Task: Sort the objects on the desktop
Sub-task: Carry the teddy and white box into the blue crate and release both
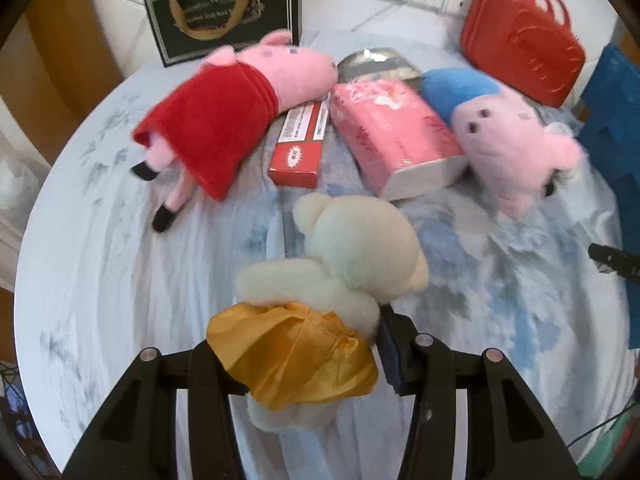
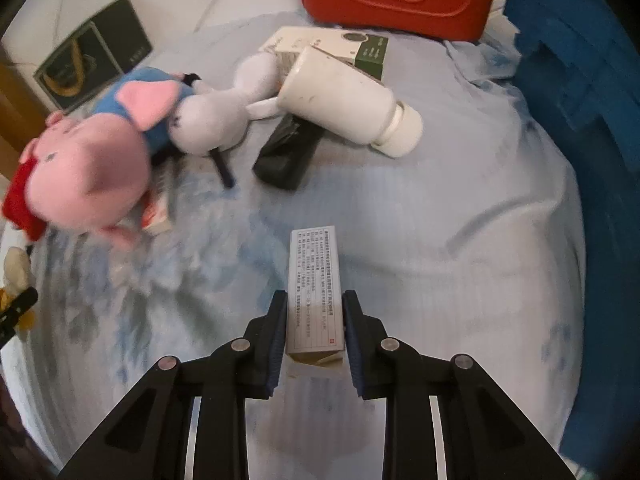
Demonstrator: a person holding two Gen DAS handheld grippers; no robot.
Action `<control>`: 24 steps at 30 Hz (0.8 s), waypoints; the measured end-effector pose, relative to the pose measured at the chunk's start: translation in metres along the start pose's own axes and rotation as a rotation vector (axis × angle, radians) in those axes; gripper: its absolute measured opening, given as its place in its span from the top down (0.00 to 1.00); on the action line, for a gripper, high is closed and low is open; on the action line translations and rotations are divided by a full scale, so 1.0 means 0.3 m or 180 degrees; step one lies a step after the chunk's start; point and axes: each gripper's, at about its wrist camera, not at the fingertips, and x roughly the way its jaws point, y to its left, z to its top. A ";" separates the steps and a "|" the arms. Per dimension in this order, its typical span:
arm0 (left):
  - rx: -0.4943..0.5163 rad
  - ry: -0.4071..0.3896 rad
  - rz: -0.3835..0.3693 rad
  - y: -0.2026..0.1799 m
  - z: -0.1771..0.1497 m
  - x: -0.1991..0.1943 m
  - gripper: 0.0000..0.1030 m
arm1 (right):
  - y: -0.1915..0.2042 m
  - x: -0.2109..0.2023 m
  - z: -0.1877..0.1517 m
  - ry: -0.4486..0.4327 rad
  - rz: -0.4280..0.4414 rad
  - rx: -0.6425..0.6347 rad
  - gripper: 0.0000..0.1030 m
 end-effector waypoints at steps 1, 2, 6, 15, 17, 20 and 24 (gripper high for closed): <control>-0.0009 -0.0048 -0.0018 0.006 -0.038 -0.029 0.54 | -0.005 -0.042 -0.027 -0.0052 0.0037 -0.0007 0.74; -0.0020 -0.0100 -0.0025 -0.017 -0.084 -0.070 0.54 | 0.000 -0.086 -0.047 -0.0113 0.0064 -0.0023 0.74; 0.0022 -0.0344 0.0004 -0.033 -0.118 -0.136 0.54 | 0.011 -0.293 -0.148 -0.0435 0.0106 -0.0119 0.74; 0.0108 -0.0741 -0.0026 -0.098 -0.113 -0.266 0.54 | 0.020 -0.465 -0.278 -0.1128 0.0074 -0.0282 0.74; 0.0158 -0.0851 -0.0088 -0.122 -0.112 -0.312 0.54 | 0.055 -0.436 -0.288 -0.1221 0.0037 -0.0278 0.74; 0.0258 -0.1020 -0.0207 -0.168 -0.113 -0.385 0.54 | 0.083 -0.500 -0.310 -0.1406 -0.0047 -0.0308 0.74; 0.0394 -0.1262 -0.0300 -0.261 -0.118 -0.475 0.54 | 0.082 -0.585 -0.351 -0.1688 -0.0095 -0.0370 0.74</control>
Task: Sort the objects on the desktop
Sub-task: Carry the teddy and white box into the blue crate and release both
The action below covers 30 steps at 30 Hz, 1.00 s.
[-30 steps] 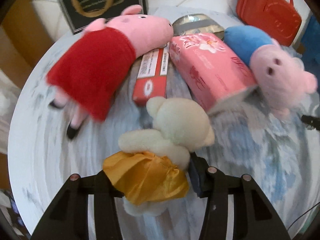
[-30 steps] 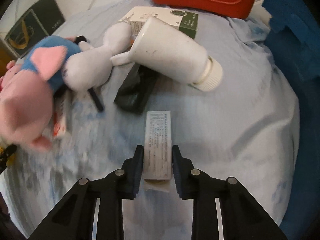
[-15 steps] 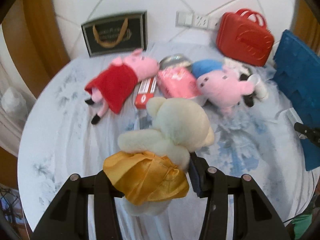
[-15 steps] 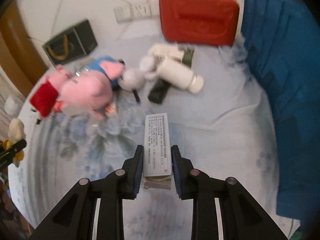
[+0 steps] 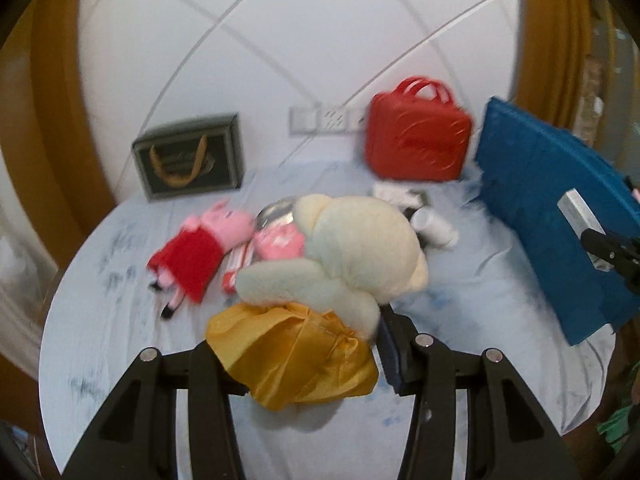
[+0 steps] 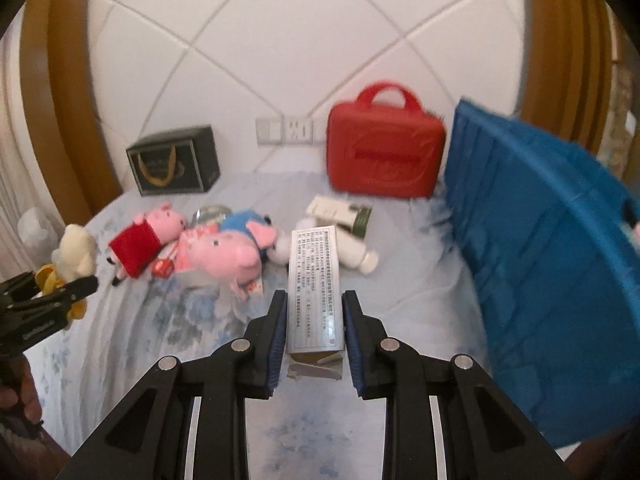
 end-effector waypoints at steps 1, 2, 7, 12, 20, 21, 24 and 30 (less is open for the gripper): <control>0.0030 -0.0048 -0.0018 -0.031 0.008 -0.015 0.54 | -0.005 -0.012 0.003 -0.0057 -0.0006 -0.0013 0.74; 0.0062 -0.0091 -0.0023 -0.063 0.017 -0.028 0.54 | -0.018 -0.035 0.012 -0.0125 -0.0004 -0.0026 0.74; 0.0135 -0.0288 -0.0062 -0.253 0.079 -0.073 0.54 | -0.124 -0.125 0.050 -0.0382 0.0002 -0.0061 0.74; 0.0272 -0.0479 -0.0240 -0.492 0.165 -0.114 0.54 | -0.302 -0.257 0.098 -0.0725 -0.0161 -0.0007 0.74; 0.0590 -0.0741 -0.0758 -0.932 0.300 -0.193 0.54 | -0.662 -0.424 0.089 -0.1027 -0.0624 0.0299 0.74; 0.0631 -0.0763 -0.0826 -0.986 0.314 -0.202 0.54 | -0.719 -0.438 0.081 -0.1029 -0.0689 0.0354 0.74; 0.0722 -0.0791 -0.1022 -1.153 0.355 -0.219 0.54 | -0.866 -0.464 0.055 -0.0996 -0.0840 0.0473 0.74; 0.0855 -0.0697 -0.1315 -1.457 0.397 -0.206 0.54 | -1.109 -0.476 0.012 -0.0864 -0.1017 0.0614 0.74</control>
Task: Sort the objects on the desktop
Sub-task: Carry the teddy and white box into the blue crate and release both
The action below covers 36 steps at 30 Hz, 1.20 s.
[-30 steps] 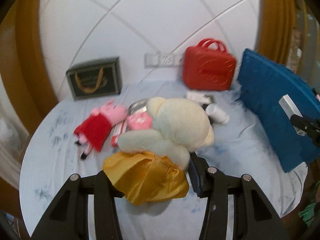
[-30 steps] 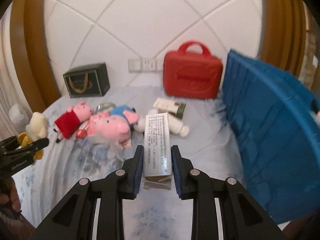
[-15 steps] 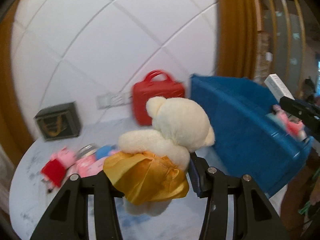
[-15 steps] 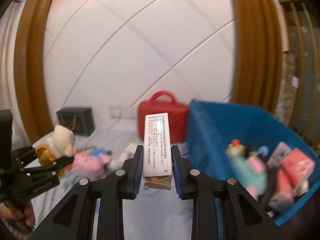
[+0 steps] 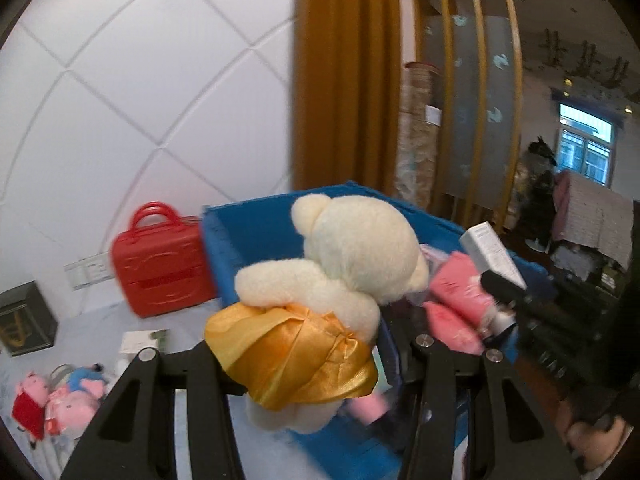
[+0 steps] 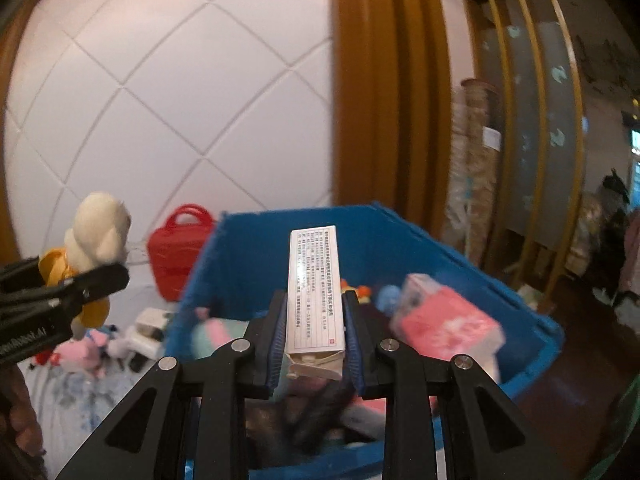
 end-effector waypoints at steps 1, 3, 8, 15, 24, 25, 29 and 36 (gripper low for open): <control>0.0027 0.0034 -0.0025 -0.044 0.010 0.033 0.54 | -0.032 0.008 -0.004 0.0025 -0.0012 0.0011 0.74; 0.0047 0.0085 -0.0024 -0.089 0.015 0.078 0.54 | -0.086 0.030 -0.010 0.0070 -0.0047 0.0022 0.74; 0.0080 0.0254 -0.0018 -0.191 0.016 0.158 0.54 | -0.178 0.080 -0.021 0.0159 -0.0088 0.0012 0.74; 0.0127 0.0442 0.0055 -0.258 0.016 0.239 0.54 | -0.244 0.168 -0.032 0.0295 -0.0193 -0.0080 0.74; 0.0075 0.0575 0.0128 -0.264 -0.012 0.269 0.40 | -0.266 0.231 -0.035 0.0341 -0.0397 -0.0245 0.67; 0.0057 0.0599 0.0146 -0.257 -0.012 0.273 0.37 | -0.266 0.230 -0.035 0.0339 -0.0413 -0.0234 0.59; -0.0009 0.0638 0.0243 -0.235 -0.026 0.268 0.24 | -0.273 0.218 -0.034 0.0257 -0.0428 -0.0224 0.00; -0.0093 0.0557 0.0135 -0.199 -0.028 0.224 0.13 | -0.263 0.204 -0.034 0.0282 -0.0397 -0.0236 0.00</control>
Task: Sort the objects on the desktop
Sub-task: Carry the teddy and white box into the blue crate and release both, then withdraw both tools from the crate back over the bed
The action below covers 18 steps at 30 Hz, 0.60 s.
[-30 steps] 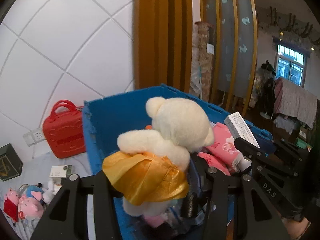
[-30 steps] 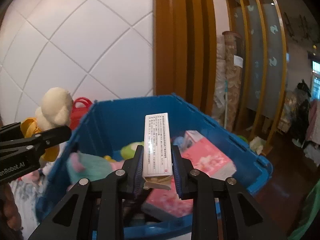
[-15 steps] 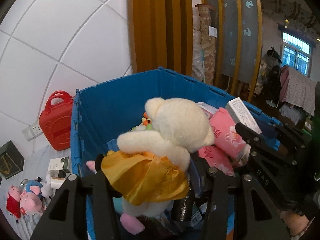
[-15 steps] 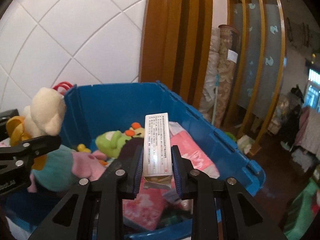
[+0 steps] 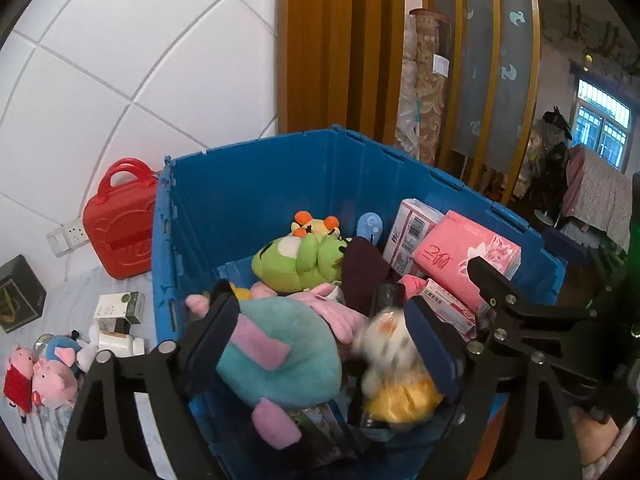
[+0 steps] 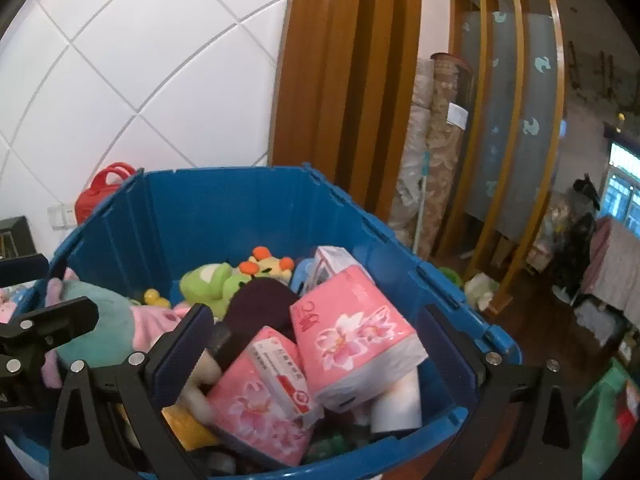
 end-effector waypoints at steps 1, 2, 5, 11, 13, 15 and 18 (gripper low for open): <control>-0.0007 -0.0027 -0.0005 0.005 -0.002 -0.007 0.13 | 0.003 -0.004 -0.001 0.0000 0.0004 -0.0004 0.00; -0.0016 -0.0046 -0.0013 0.009 -0.002 -0.014 0.13 | 0.007 -0.010 -0.002 -0.0004 0.0004 -0.0013 0.00; -0.0042 -0.0077 -0.0020 0.021 0.001 -0.033 0.13 | 0.019 -0.027 -0.006 0.0007 0.0007 -0.0035 0.00; -0.0023 -0.0157 -0.0039 0.043 -0.017 -0.093 0.13 | 0.026 -0.068 -0.019 -0.0021 0.0012 -0.0031 0.00; -0.0015 -0.0169 -0.0034 0.060 -0.027 -0.118 0.13 | 0.035 -0.083 -0.022 -0.0018 0.0028 -0.0026 0.00; -0.0024 -0.0203 0.0008 0.088 -0.044 -0.150 0.13 | 0.051 -0.102 -0.025 -0.0027 0.0057 -0.0021 0.00; -0.0049 -0.0273 0.0110 0.150 -0.072 -0.206 0.13 | 0.096 -0.132 -0.034 -0.0062 0.0116 -0.0043 0.00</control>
